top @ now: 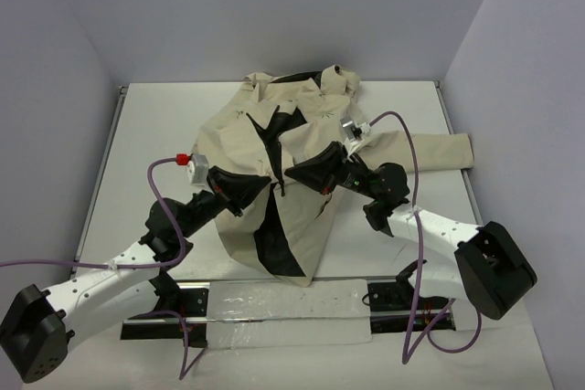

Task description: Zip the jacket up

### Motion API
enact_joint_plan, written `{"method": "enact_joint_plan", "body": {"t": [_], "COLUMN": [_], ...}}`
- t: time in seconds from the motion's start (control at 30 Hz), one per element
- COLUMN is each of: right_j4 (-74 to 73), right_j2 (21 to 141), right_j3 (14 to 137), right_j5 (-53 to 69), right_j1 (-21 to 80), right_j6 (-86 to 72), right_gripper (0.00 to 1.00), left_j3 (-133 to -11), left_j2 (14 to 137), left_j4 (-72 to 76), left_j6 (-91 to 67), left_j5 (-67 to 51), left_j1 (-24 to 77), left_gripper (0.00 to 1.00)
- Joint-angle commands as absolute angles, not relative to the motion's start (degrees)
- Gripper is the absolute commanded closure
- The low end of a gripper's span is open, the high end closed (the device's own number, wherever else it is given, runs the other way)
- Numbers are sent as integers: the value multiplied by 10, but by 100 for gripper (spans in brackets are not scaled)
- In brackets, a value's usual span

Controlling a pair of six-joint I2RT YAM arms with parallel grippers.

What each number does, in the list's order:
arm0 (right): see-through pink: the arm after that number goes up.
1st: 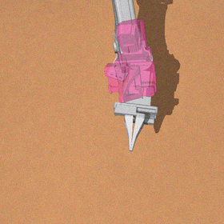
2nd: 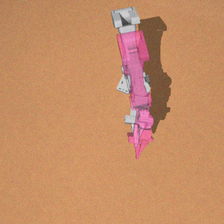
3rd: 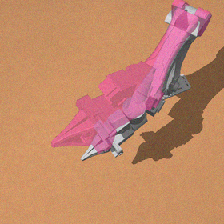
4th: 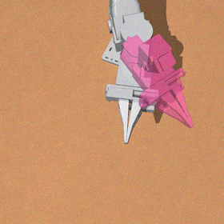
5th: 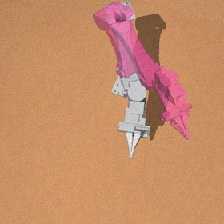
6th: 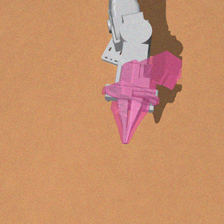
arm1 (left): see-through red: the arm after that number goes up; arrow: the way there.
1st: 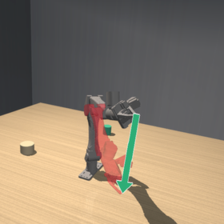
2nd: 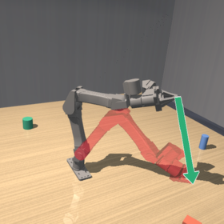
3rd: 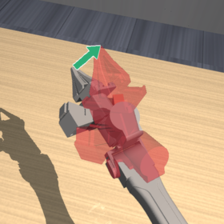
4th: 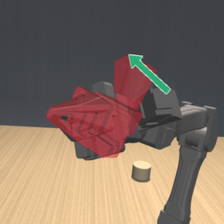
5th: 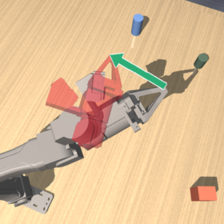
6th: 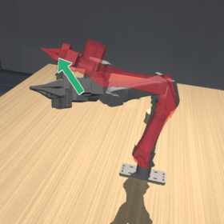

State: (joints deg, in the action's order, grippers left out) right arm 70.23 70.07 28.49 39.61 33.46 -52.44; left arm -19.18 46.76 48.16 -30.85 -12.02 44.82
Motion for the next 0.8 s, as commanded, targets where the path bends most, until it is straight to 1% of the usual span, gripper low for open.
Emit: {"method": "enact_joint_plan", "body": {"t": [0.0,0.17,0.33,0.77], "right_j4": [716,684,643,625], "right_j2": [656,636,628,646], "right_j3": [294,282,294,330], "right_j5": [359,342,333,325], "right_j1": [343,345,349,348], "right_j6": [-513,-495,-470,-458], "right_gripper": [100,100,100,100], "left_j3": [-195,-194,-196,-189], "left_j2": [467,459,459,454], "left_j4": [463,452,444,435], "left_j6": [-302,-300,-296,-301], "left_j5": [-127,-113,-124,-149], "left_j1": [458,460,465,469], "left_gripper": [100,100,100,100]}}
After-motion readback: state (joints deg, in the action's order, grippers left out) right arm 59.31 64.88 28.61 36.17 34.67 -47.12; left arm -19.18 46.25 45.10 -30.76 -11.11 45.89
